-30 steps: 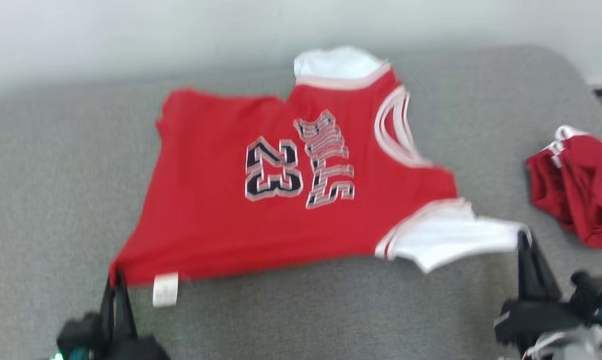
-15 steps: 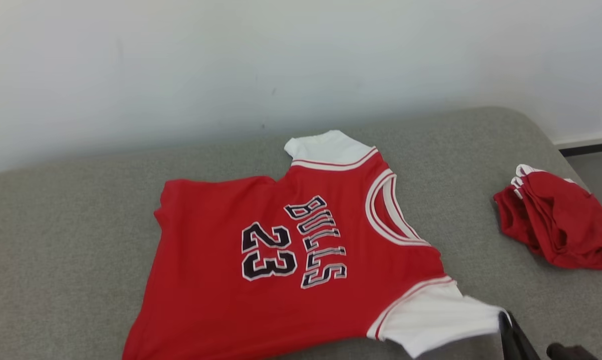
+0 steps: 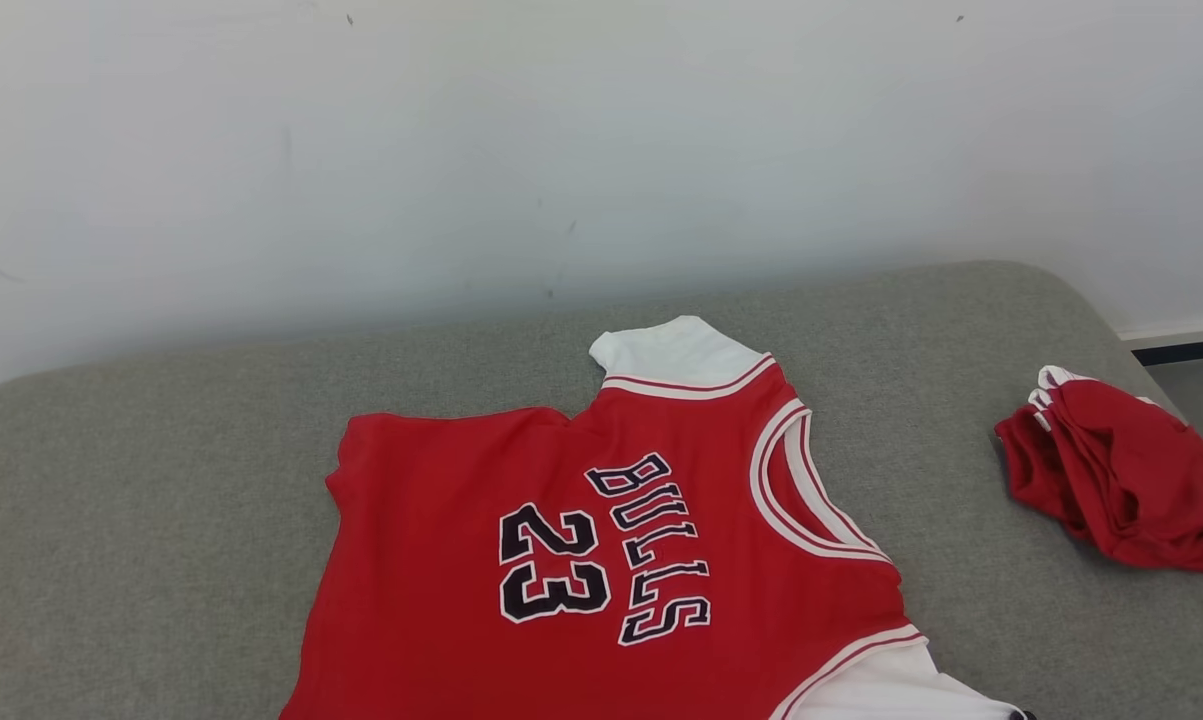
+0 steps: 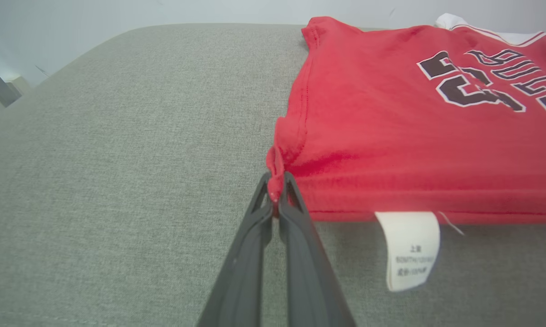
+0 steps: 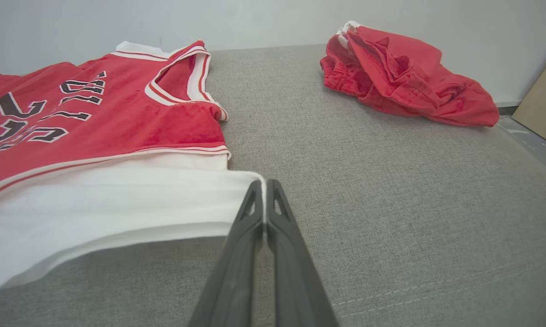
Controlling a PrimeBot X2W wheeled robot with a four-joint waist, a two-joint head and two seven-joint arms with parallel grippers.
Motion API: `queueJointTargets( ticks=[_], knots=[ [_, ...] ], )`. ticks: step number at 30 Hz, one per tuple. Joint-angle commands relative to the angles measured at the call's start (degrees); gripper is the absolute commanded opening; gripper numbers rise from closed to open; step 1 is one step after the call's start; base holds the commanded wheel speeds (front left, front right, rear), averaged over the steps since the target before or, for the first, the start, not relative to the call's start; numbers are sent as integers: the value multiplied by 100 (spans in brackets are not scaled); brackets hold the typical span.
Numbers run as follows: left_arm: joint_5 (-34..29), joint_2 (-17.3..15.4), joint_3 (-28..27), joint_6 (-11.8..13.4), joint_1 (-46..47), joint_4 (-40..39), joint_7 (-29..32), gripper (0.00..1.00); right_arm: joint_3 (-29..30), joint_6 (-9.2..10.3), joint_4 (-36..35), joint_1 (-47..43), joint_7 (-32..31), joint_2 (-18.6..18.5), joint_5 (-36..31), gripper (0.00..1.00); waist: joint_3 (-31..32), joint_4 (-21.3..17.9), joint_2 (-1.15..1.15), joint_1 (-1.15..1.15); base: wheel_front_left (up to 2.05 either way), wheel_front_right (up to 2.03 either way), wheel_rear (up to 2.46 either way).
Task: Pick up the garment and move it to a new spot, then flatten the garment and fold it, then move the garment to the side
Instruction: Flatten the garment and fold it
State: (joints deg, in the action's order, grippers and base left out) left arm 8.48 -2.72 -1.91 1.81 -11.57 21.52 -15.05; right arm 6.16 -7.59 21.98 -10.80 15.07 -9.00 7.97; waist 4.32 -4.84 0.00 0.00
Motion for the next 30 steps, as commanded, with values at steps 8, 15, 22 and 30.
queueJointTargets(
  ticks=[8, 15, 22, 30],
  knots=[
    [-158, -26, 54, 71, 289, -369, -17, 0, 87, 19, -490, 211, 8, 405, -455, 0, -169, 20, 0, 0, 0, 0, 0],
    [-257, -21, 290, 8, 658, -518, -17, 0, -21, 19, -609, 757, 8, 152, -117, 0, -425, 31, 0, 0, 0, 0, 0],
    [-319, -22, 363, 61, 1179, -378, -17, 0, -164, 19, -360, 1445, 8, -11, 40, 0, -688, 97, 0, 0, 0, 0, 0],
    [-368, -22, 377, 117, 1760, -177, -17, 0, -157, 19, -36, 2172, 7, -60, -12, 0, -1114, 181, 0, 0, 0, 0, 0]
  ],
)
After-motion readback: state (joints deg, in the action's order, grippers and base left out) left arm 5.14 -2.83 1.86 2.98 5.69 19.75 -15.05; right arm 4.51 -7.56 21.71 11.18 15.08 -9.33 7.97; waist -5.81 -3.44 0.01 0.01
